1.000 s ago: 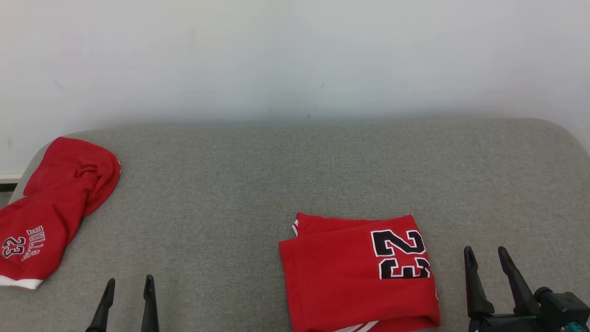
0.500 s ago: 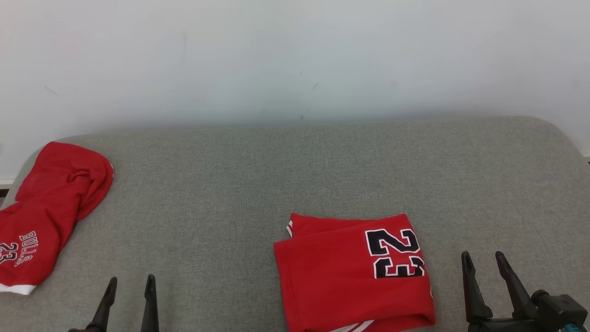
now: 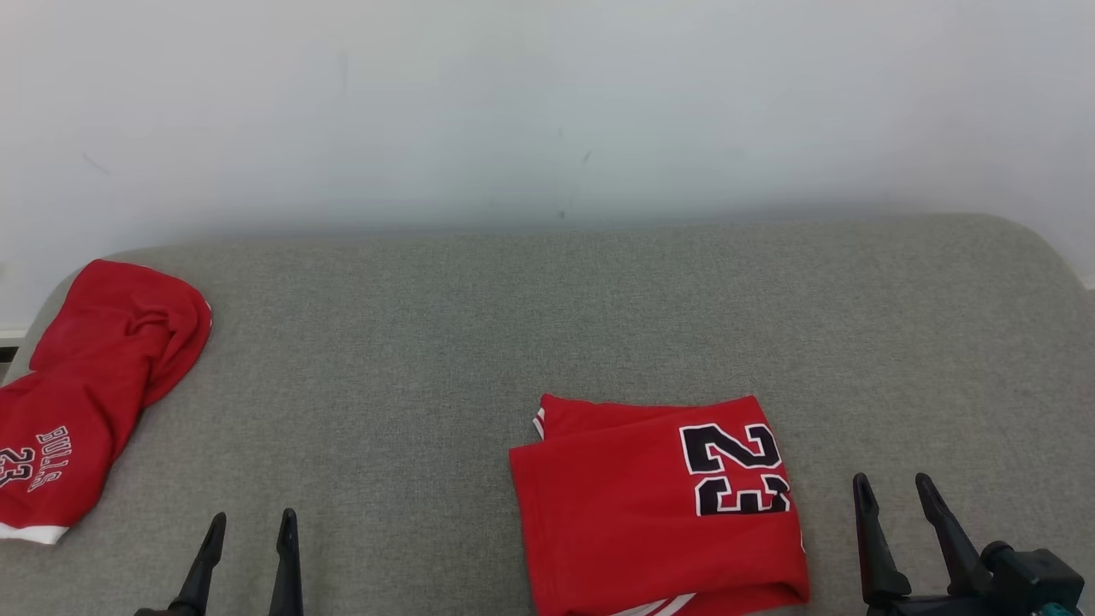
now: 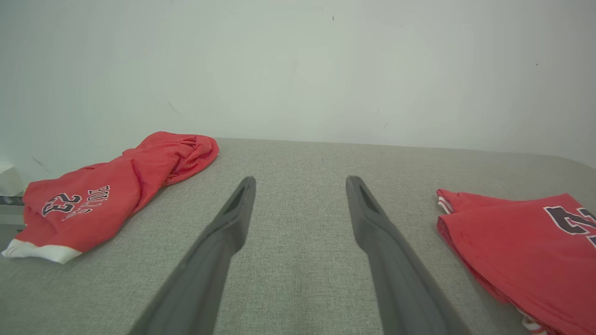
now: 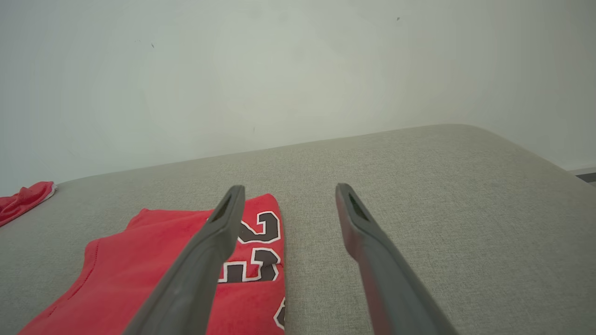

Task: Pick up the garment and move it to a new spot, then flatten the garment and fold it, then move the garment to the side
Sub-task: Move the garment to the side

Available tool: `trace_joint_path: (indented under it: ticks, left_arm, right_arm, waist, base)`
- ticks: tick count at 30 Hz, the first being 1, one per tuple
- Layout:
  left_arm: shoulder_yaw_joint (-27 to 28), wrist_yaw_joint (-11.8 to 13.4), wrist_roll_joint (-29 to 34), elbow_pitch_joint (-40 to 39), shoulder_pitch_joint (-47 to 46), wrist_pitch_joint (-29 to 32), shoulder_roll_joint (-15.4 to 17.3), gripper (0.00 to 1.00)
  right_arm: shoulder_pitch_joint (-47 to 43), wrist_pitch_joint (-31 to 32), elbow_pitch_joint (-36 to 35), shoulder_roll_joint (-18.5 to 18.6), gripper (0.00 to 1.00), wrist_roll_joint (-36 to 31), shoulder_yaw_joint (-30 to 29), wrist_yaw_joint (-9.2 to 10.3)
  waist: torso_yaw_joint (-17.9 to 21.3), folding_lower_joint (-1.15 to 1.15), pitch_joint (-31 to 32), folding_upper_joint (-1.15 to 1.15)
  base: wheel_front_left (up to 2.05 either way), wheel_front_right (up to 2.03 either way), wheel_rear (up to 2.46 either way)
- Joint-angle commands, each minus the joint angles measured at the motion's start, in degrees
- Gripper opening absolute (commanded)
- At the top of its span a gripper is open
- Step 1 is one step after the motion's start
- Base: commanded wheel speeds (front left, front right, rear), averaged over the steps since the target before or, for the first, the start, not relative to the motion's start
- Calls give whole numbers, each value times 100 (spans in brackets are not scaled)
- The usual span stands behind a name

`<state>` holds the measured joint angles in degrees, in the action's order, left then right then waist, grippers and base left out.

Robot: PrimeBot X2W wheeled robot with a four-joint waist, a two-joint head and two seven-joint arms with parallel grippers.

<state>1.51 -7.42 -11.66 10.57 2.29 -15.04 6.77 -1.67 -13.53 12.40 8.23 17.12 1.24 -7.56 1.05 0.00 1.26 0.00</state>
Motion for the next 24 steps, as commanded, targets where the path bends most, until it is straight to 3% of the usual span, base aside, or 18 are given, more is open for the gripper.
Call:
trace_joint_path:
  ticks: [1,12,24]
  left_arm:
    - [-16,0,53,-21,-23,-20,-10,100]
    - [-92,0,86,5,-77,-20,-50,100]
    - [-312,-1,41,87,-253,-20,-69,100]
  right_arm:
    - [-13,26,19,12,100,39,-3,17]
    - [422,327,341,233,100,-22,266,17]
    - [1225,651,1623,356,100,55,532,17]
  waist:
    - [-15,0,-2,0]
    - [-138,0,-88,0]
    - [-469,0,-329,0]
  base:
    - [0,0,0]
    - [0,0,0]
    - [0,0,0]
